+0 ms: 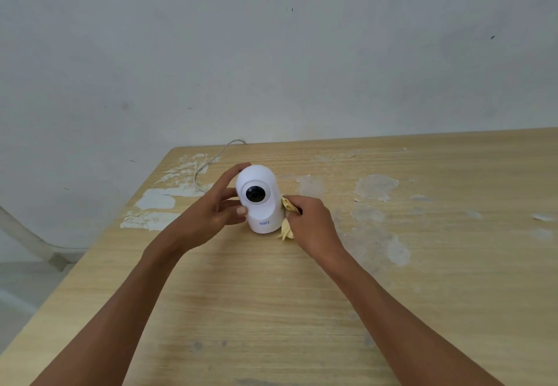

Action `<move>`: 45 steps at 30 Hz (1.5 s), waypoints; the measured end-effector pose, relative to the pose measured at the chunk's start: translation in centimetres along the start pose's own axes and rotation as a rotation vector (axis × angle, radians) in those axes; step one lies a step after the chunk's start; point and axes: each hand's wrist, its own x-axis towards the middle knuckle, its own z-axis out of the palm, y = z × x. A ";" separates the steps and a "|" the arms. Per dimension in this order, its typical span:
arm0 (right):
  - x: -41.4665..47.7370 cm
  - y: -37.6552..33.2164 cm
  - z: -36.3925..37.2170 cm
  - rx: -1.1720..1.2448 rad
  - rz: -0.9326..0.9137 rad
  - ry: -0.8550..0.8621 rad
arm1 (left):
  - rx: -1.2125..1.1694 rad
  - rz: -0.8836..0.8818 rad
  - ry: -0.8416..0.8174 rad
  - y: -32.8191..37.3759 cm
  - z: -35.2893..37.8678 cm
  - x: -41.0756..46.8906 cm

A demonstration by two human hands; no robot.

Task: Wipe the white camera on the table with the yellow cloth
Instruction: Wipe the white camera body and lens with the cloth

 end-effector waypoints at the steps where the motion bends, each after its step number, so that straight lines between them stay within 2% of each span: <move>1: -0.1 0.1 0.0 0.009 0.017 0.014 | 0.000 0.000 -0.001 0.0 0.0 0.1; 5: -1.0 -0.6 0.3 0.066 0.026 0.065 | -0.003 0.006 0.003 0.0 0.0 0.0; 9: -1.6 -1.1 0.7 0.192 -0.108 0.192 | -0.004 0.012 0.000 0.0 -0.1 -0.1; 15: -0.8 -0.5 -0.3 0.072 -0.017 0.049 | 0.056 0.023 0.001 0.2 0.4 -0.2; 23: -1.0 -3.5 -0.9 0.207 -0.210 0.168 | 0.126 0.060 0.046 0.4 1.1 -0.9; 27: -1.5 -3.5 0.0 0.066 -0.371 0.202 | 0.132 0.064 0.073 0.2 1.3 -1.0; 34: -1.7 -3.8 0.8 -0.290 -0.528 0.308 | 0.123 0.099 0.077 0.1 1.3 -1.1; 38: -1.2 -4.4 0.9 -0.266 -0.502 0.291 | 0.127 0.103 0.081 0.1 1.3 -1.1; 45: 0.6 -6.2 -0.2 -0.065 -0.343 0.192 | 0.136 0.087 0.079 0.2 1.1 -0.8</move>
